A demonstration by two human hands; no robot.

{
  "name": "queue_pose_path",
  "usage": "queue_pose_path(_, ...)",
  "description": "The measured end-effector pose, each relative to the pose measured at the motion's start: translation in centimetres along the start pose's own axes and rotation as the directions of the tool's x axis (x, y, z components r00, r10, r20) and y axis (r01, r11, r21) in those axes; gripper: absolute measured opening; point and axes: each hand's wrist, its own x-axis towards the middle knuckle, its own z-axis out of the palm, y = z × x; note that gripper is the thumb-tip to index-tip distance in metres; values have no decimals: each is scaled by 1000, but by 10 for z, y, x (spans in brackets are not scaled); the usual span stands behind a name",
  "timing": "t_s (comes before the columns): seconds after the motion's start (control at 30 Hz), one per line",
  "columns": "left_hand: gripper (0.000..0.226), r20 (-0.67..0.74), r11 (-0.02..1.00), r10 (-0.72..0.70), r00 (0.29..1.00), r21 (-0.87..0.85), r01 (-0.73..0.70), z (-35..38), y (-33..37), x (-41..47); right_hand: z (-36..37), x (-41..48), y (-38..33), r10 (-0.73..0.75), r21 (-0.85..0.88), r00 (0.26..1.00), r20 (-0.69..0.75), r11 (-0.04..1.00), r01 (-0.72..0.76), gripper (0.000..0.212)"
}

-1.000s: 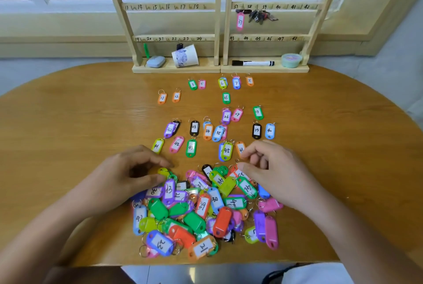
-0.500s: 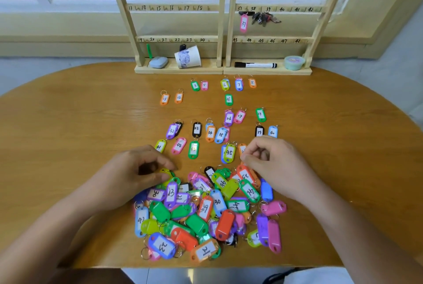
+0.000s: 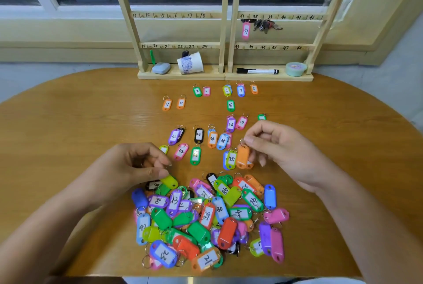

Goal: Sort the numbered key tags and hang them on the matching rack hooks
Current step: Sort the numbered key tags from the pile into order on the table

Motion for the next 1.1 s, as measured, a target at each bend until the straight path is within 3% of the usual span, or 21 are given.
queue_pose_path(0.17, 13, -6, 998, 52, 999, 40, -51, -7, 15, 7, 4, 12, -7, -17, 79, 995, 95, 997, 9, 13)
queue_pose_path(0.5, 16, 5, 987, 116, 993, -116, -115, 17, 43, 45, 12, 33, -9, 49, 248, 983, 174, 964, -92, 14)
queue_pose_path(0.8, 7, -88, 976, 188, 978, -92, -196, 44, 57, 90, 11, 34, 9, 95, 422, 990, 102, 897, -130, 8)
queue_pose_path(1.1, 24, -44, 980, 196, 980, 38, -195, 73, 41, 87, 18, 36, 14, -25, 403, 995, -98, 913, 62, 6)
